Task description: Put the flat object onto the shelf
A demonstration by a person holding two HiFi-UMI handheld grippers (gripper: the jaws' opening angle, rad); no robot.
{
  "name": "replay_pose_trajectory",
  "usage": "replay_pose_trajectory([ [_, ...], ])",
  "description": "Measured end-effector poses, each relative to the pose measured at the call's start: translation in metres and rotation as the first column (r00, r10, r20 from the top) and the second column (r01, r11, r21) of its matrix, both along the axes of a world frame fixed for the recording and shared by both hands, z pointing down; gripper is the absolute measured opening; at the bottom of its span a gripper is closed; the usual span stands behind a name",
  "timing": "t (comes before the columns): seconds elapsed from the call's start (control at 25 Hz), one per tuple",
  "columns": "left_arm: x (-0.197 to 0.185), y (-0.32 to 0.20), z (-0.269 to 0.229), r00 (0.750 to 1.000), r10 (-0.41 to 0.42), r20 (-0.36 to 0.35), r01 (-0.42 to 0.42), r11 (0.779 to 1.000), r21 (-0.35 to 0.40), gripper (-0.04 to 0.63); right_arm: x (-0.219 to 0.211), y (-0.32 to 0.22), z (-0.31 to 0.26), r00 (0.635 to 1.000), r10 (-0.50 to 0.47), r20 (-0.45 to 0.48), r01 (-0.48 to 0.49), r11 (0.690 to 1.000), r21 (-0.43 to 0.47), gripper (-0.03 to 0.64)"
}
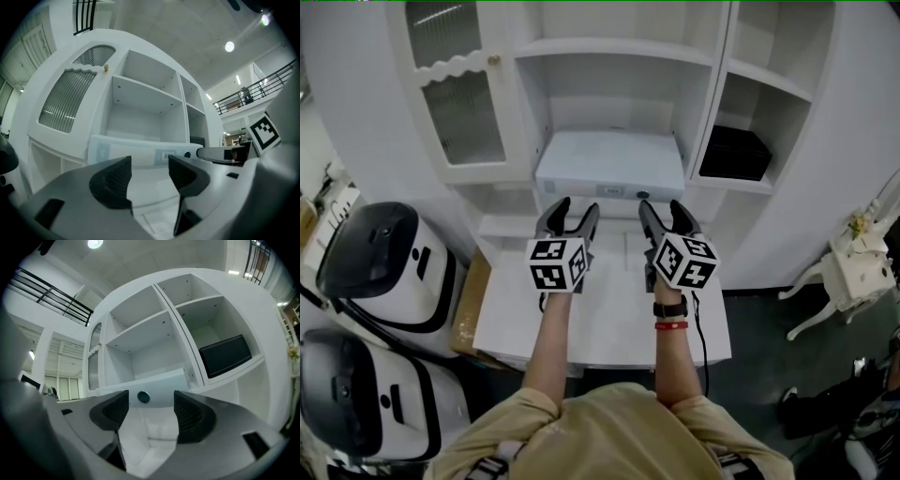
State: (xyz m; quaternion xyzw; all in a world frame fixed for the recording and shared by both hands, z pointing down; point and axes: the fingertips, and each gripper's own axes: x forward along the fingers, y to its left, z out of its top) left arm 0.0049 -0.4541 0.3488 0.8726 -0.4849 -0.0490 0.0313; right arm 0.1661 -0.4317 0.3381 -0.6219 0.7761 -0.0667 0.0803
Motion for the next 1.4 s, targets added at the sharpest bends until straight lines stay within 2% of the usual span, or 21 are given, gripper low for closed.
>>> replay_pose_trajectory([
  [0.24, 0.005, -0.02, -0.003, 1.0, -0.009, -0.016, 0.009, 1.0, -0.016, 0.25, 0.004, -0.015, -0.002, 0.999, 0.011, -0.041, -0.01, 1.0, 0.003, 0.305],
  [1.0, 0.015, -0.066, -0.004, 1.0, -0.01, -0.008, 0.01, 0.999, -0.037, 0.247, 0.017, -0.058, -0.002, 1.0, 0.016, -0.011, -0.016, 1.0, -0.007, 0.301],
  [1.4, 0.025, -0.09, -0.007, 1.0, 0.018, -0.024, -0.02, 0.997, -0.073, 0.247, 0.025, -0.089, -0.001, 1.0, 0.019, 0.004, -0.019, 0.998, -0.053, 0.301],
])
